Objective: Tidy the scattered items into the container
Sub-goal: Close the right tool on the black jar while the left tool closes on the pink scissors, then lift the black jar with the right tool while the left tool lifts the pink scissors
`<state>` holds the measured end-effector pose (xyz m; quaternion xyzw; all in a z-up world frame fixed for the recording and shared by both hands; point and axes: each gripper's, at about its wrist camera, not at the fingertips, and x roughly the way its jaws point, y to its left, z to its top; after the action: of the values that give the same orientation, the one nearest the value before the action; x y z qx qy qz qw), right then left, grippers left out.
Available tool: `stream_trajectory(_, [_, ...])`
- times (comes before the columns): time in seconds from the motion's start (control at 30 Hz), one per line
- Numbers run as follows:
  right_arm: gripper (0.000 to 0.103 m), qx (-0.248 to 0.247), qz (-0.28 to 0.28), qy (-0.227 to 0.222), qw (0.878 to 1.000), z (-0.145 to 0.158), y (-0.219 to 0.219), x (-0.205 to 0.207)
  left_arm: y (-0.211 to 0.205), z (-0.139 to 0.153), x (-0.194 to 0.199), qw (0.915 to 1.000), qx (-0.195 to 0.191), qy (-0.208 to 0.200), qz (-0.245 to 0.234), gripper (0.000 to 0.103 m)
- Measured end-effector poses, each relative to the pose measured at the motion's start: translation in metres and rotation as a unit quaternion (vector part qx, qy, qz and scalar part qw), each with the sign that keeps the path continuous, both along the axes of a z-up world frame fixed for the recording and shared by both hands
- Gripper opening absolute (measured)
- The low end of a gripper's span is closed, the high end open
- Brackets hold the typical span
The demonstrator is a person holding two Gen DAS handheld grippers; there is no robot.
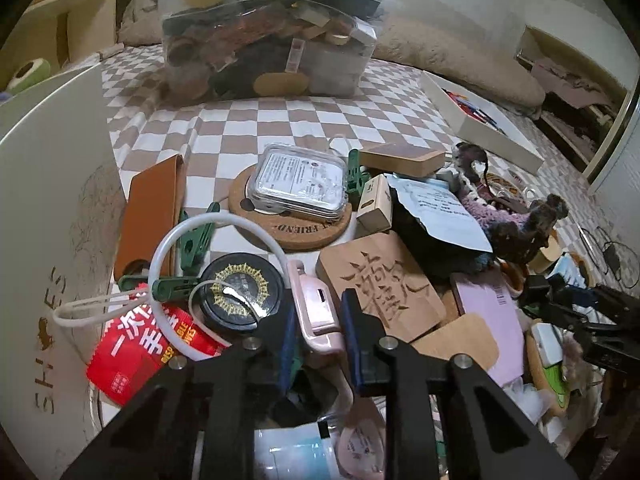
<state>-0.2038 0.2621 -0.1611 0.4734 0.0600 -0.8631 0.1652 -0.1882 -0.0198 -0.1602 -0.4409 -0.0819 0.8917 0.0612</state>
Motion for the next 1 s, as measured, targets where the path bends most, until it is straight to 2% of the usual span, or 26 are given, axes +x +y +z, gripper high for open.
stream_trajectory(0.03, [0.067, 0.0, -0.005, -0.001, 1.0, 0.0, 0.002, 0.0, -0.001, 0.001, 0.001, 1.0, 0.003, 0.0, -0.001, 0.022])
stream_trajectory(0.1, [0.073, -0.008, -0.012, -0.002, 1.0, 0.002, 0.007, 0.0, -0.002, 0.003, 0.005, 1.0, 0.008, 0.0, -0.002, 0.022])
stream_trajectory(0.37, [0.073, -0.046, -0.013, -0.024, 0.999, 0.001, 0.017, -0.001, 0.0, 0.013, 0.014, 0.9996, 0.022, 0.012, -0.016, 0.02])
stream_trajectory(0.47, [0.073, -0.065, -0.01, -0.05, 0.997, -0.004, 0.02, -0.004, 0.001, 0.019, 0.019, 0.9992, 0.026, 0.021, -0.021, 0.018])
stream_trajectory(0.53, [0.078, -0.084, -0.008, -0.069, 0.994, -0.007, 0.025, -0.005, 0.002, 0.025, 0.023, 0.9989, 0.026, 0.031, -0.024, 0.017])
stream_trajectory(0.6, [0.078, -0.099, -0.006, -0.077, 0.992, -0.007, 0.029, -0.007, 0.005, 0.031, 0.028, 0.9986, 0.018, 0.041, -0.029, 0.017])
stream_trajectory(0.73, [0.085, -0.106, -0.006, -0.078, 0.991, -0.01, 0.023, -0.008, 0.01, 0.039, 0.033, 0.9973, 0.022, 0.055, -0.043, 0.017])
stream_trajectory(1.0, [0.084, -0.17, -0.032, -0.08, 0.982, -0.009, 0.032, -0.014, 0.016, 0.037, 0.034, 0.9975, -0.006, 0.051, -0.048, 0.017])
